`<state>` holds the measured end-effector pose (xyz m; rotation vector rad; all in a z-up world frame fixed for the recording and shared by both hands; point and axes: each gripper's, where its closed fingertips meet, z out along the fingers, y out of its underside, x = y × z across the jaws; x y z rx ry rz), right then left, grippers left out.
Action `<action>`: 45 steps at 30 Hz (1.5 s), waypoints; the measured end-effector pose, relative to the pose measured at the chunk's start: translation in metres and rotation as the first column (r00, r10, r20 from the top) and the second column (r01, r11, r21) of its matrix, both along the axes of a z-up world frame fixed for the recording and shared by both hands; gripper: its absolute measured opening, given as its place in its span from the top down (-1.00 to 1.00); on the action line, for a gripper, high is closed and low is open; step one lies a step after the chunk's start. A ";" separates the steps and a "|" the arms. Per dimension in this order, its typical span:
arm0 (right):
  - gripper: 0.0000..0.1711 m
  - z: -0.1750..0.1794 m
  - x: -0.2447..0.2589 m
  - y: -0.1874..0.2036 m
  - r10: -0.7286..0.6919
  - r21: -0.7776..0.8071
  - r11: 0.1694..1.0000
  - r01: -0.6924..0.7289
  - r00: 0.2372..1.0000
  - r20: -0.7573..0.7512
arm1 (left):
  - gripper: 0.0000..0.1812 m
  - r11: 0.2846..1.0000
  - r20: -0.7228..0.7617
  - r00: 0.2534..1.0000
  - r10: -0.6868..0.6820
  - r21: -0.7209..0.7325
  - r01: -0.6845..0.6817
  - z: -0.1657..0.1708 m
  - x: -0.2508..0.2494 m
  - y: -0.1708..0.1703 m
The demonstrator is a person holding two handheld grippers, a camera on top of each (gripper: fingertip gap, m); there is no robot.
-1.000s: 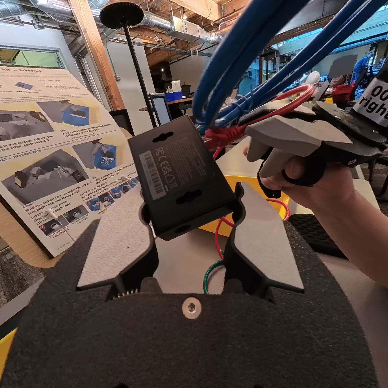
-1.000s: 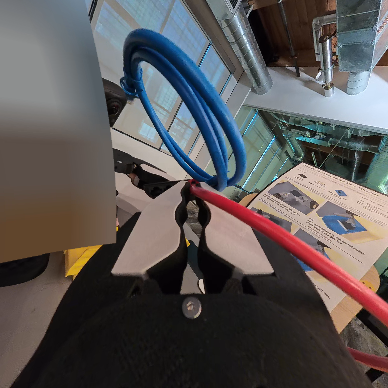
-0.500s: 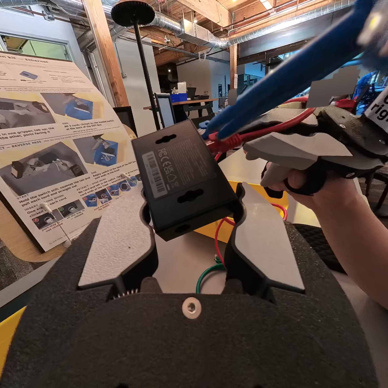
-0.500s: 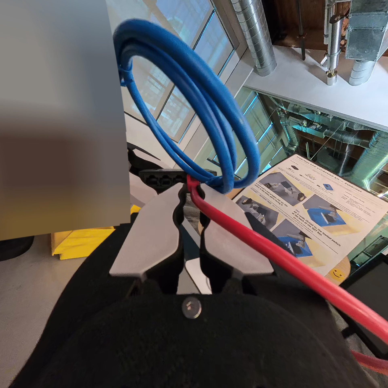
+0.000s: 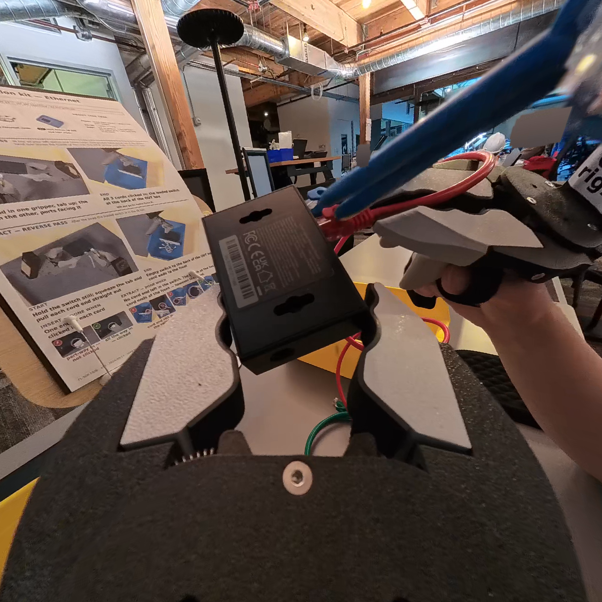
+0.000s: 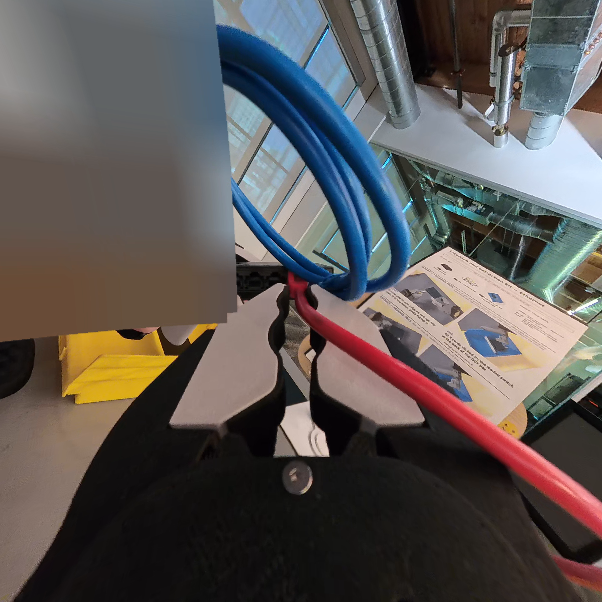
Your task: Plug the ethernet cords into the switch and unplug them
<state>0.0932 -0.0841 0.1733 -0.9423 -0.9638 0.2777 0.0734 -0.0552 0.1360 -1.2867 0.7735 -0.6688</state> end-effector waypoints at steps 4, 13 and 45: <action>0.87 0.000 0.000 -0.002 0.013 0.029 0.999 -0.013 1.000 0.009 | 0.13 1.000 -0.007 1.000 -0.001 0.003 0.001 0.000 0.000 -0.001; 0.86 -0.001 0.000 -0.003 -0.011 0.138 0.990 0.005 0.999 0.043 | 0.14 0.986 0.066 0.992 -0.108 -0.121 0.116 0.001 0.001 -0.004; 0.86 -0.011 -0.002 0.001 -0.294 0.331 0.917 0.225 0.940 0.175 | 0.20 0.915 0.267 0.933 -0.242 -0.257 0.311 0.007 -0.006 0.000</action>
